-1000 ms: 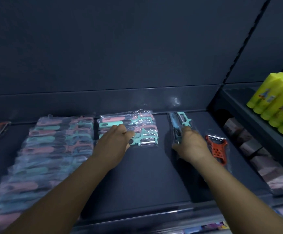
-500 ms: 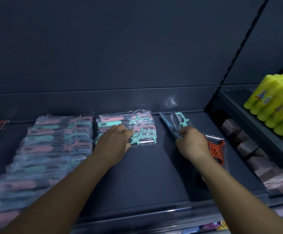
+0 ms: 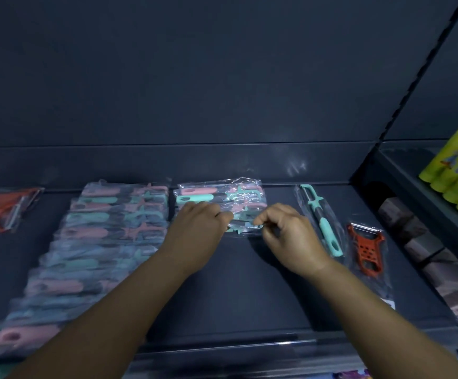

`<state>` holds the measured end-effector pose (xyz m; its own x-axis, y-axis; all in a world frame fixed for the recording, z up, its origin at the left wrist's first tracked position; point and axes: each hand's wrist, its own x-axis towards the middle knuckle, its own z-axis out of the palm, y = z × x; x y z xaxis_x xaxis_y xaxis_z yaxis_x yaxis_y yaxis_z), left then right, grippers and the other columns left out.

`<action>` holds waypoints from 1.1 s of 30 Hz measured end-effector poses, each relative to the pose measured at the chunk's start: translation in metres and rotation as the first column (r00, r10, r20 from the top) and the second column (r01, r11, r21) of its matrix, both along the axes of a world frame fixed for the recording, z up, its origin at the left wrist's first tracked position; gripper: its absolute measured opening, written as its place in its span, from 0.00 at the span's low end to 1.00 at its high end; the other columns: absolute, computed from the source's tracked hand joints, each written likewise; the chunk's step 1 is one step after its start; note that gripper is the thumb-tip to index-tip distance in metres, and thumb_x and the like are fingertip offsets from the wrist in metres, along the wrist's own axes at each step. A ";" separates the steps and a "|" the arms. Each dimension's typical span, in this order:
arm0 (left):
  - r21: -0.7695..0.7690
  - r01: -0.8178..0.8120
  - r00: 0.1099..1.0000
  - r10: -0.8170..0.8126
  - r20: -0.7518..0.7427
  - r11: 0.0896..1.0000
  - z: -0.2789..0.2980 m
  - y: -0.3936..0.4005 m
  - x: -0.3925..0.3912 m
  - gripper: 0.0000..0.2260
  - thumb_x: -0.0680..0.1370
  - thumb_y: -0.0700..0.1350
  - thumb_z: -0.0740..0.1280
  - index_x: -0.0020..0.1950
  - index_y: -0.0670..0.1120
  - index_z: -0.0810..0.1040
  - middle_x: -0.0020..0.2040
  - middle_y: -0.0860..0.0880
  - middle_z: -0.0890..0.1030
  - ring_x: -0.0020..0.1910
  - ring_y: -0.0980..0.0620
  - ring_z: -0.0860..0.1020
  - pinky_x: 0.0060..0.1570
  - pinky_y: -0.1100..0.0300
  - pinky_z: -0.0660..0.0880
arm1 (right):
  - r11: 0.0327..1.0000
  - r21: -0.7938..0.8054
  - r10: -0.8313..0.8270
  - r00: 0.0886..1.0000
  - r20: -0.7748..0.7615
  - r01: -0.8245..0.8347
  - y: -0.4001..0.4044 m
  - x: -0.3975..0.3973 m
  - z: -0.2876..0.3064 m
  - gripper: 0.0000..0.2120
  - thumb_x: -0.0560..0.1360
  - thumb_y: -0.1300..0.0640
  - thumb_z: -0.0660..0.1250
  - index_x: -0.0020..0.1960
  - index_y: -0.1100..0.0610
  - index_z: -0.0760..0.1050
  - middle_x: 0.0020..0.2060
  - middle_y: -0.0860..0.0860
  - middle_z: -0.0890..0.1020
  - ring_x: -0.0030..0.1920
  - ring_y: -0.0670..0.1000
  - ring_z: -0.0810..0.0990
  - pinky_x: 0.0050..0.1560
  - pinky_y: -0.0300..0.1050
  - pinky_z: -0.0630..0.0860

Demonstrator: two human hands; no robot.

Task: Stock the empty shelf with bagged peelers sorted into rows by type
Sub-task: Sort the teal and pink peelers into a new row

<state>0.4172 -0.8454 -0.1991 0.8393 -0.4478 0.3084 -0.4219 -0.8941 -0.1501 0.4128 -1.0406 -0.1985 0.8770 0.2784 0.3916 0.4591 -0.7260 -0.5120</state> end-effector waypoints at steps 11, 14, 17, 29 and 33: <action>-0.055 0.014 0.999 -0.011 0.052 0.998 -0.024 0.021 -0.013 0.15 0.69 0.38 0.67 0.55 0.43 0.81 0.44 0.45 0.80 0.45 0.44 0.72 0.42 0.51 0.77 | 0.958 -0.003 -0.267 0.890 -0.370 0.286 -0.002 0.006 -0.011 0.09 0.69 0.62 0.71 0.36 0.51 0.73 0.39 0.48 0.80 0.37 0.46 0.76 0.33 0.26 0.65; -0.036 -0.001 0.995 -0.003 -0.104 0.999 -0.023 0.019 -0.016 0.21 0.62 0.47 0.80 0.52 0.44 0.81 0.45 0.46 0.81 0.43 0.43 0.79 0.41 0.50 0.78 | 0.957 -0.031 -0.278 0.883 -0.379 0.288 -0.001 0.005 -0.013 0.14 0.68 0.64 0.70 0.33 0.48 0.70 0.41 0.49 0.77 0.34 0.39 0.71 0.34 0.24 0.65; -0.051 -0.019 0.992 0.013 -0.125 0.999 -0.016 0.013 -0.017 0.14 0.63 0.46 0.78 0.46 0.44 0.82 0.42 0.46 0.81 0.39 0.44 0.81 0.36 0.50 0.78 | 0.953 -0.055 -0.298 0.886 -0.356 0.299 -0.003 0.002 -0.007 0.07 0.70 0.60 0.70 0.41 0.49 0.74 0.46 0.50 0.74 0.44 0.46 0.76 0.40 0.29 0.65; -0.126 -0.149 0.944 0.103 -0.315 0.981 -0.007 0.001 -0.016 0.16 0.80 0.48 0.61 0.67 0.50 0.71 0.62 0.50 0.70 0.62 0.47 0.67 0.54 0.51 0.73 | 0.735 -0.441 -0.666 0.672 -0.323 0.515 -0.050 0.020 0.005 0.16 0.73 0.66 0.60 0.60 0.64 0.67 0.57 0.65 0.76 0.59 0.65 0.75 0.56 0.51 0.72; -0.136 -0.158 0.944 0.109 -0.311 0.978 -0.005 -0.001 -0.015 0.17 0.79 0.50 0.62 0.68 0.51 0.71 0.61 0.50 0.71 0.62 0.47 0.68 0.56 0.53 0.72 | 0.752 -0.321 -0.659 0.660 -0.360 0.576 -0.052 0.017 0.012 0.16 0.73 0.66 0.62 0.61 0.64 0.69 0.57 0.64 0.79 0.59 0.63 0.76 0.56 0.49 0.73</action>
<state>0.4023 -0.8461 -0.2043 0.9522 -0.2917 0.0905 -0.3008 -0.9471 0.1116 0.4298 -1.0927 -0.1864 0.9282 -0.3669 -0.0624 -0.3619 -0.8507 -0.3812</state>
